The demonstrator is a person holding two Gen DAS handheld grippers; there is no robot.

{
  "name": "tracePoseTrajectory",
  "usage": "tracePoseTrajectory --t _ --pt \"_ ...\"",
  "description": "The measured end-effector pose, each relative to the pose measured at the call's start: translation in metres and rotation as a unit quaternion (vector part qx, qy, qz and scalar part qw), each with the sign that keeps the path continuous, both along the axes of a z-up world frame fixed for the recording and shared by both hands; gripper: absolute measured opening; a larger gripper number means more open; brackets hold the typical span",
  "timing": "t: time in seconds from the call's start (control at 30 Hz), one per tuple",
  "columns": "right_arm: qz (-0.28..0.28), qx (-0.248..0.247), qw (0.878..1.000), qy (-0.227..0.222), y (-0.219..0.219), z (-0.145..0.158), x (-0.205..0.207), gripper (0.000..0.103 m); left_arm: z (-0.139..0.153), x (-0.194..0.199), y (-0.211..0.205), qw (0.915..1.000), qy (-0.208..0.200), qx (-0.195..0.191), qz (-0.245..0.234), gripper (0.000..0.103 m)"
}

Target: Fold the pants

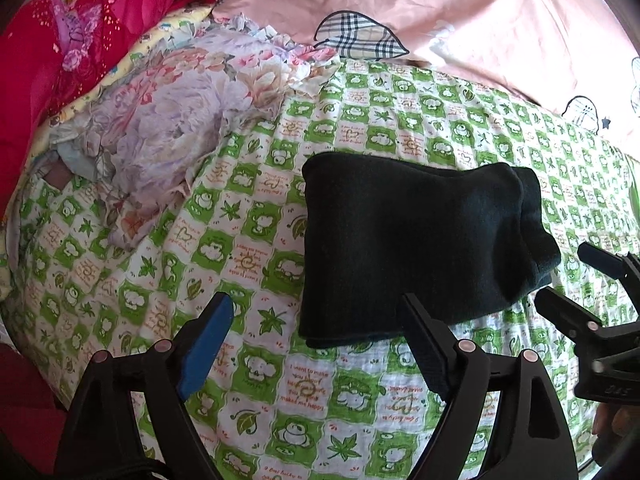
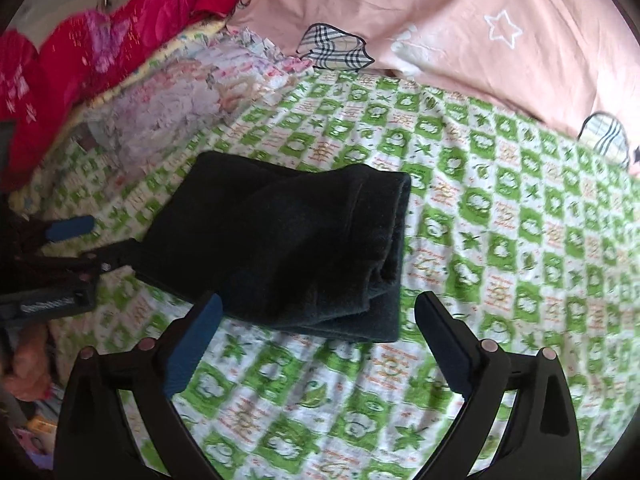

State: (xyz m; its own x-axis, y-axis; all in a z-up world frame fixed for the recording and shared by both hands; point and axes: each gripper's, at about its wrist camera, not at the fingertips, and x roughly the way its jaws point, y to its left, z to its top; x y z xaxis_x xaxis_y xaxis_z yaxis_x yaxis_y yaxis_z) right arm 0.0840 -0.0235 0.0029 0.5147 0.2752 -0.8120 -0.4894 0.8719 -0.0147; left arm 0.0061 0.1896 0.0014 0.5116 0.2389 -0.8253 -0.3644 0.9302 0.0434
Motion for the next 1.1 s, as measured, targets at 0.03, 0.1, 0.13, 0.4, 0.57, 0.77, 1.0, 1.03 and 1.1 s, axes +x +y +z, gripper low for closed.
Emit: tracePoseTrajectory --t 0.03,0.1,0.13,0.4,0.57,0.77,1.0,1.03,1.1 --pt "-0.002 -0.005 1.000 -0.001 0.000 -0.001 0.000 0.097 -0.001 -0.002 0.001 1.0000 0.001 -0.002 0.002 0.085" --pt "-0.008 -0.012 1.000 -0.004 0.001 -0.001 -0.001 0.097 -0.002 -0.004 0.001 1.0000 0.001 -0.004 0.005 0.086" --pt "-0.012 -0.014 1.000 -0.007 0.001 -0.001 -0.001 0.098 -0.003 -0.005 0.002 1.0000 0.000 -0.005 0.006 0.086" --pt "-0.031 -0.040 0.999 -0.010 0.003 -0.009 0.001 0.098 -0.011 -0.011 0.001 0.9998 0.005 -0.010 0.014 0.087" --pt "-0.029 -0.043 0.999 -0.005 0.002 -0.012 0.001 0.098 -0.015 -0.013 0.001 0.9996 0.008 -0.016 0.022 0.088" --pt "-0.030 -0.048 0.998 -0.002 0.000 -0.013 0.002 0.098 -0.015 -0.011 0.002 0.9995 0.007 -0.017 0.026 0.088" --pt "-0.032 -0.050 0.998 0.001 0.000 -0.014 0.003 0.098 -0.014 -0.010 -0.001 0.9996 0.006 -0.017 0.024 0.088" --pt "-0.032 -0.051 0.998 0.001 0.000 -0.014 0.003 0.098 -0.014 -0.009 -0.002 0.9996 0.006 -0.017 0.023 0.088" --pt "-0.031 -0.050 0.998 0.001 0.000 -0.013 0.003 0.098 -0.014 -0.009 -0.003 0.9996 0.005 -0.016 0.022 0.089"
